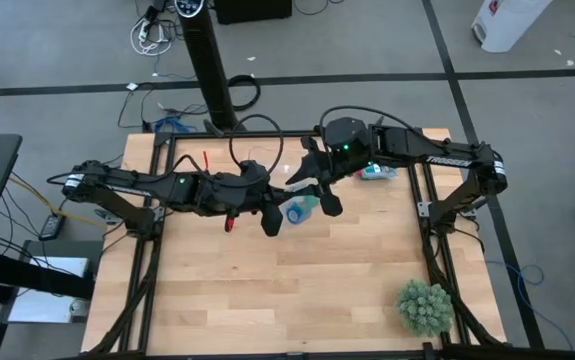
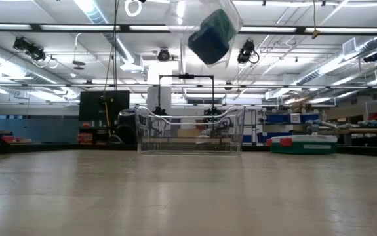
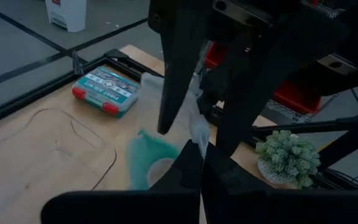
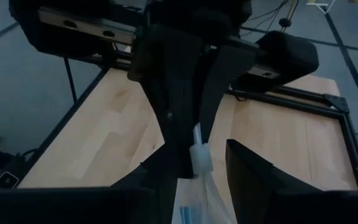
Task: Roll bandage
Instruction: Close the transparent zip bag
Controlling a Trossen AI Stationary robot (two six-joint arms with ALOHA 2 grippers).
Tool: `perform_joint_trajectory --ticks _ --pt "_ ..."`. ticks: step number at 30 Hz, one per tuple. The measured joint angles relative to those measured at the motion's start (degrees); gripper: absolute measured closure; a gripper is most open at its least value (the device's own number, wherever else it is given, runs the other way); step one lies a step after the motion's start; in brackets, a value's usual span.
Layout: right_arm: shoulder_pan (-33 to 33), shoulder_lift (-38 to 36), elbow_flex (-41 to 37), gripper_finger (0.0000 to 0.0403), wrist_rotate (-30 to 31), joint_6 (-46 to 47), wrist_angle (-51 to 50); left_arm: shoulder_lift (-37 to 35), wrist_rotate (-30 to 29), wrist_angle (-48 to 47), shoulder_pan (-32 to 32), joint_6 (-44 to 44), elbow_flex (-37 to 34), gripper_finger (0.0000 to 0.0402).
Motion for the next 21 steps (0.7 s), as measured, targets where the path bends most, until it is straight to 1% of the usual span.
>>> perform_joint_trajectory --ticks 3,5,10,11,21 --pt "0.00 0.00 0.00 0.0298 -0.68 -0.28 0.05 0.00 0.11 0.19 0.00 0.72 0.00 0.0401" --pt "0.00 0.00 0.00 0.0317 -1.35 -0.37 -0.25 0.00 0.14 0.56 0.00 1.08 0.00 0.0401" --pt "0.00 -0.02 0.00 0.0386 -1.87 -0.39 -0.57 0.00 0.09 0.63 0.00 0.90 0.00 0.0401" --pt "-0.10 -0.04 0.00 0.0394 -1.92 -0.40 -0.87 0.00 0.09 0.67 0.00 0.85 0.00 0.0401" --pt "-1.86 -0.24 0.07 0.0402 -1.84 2.74 -8.50 0.22 -0.09 1.05 0.04 -0.69 -0.11 0.0401"
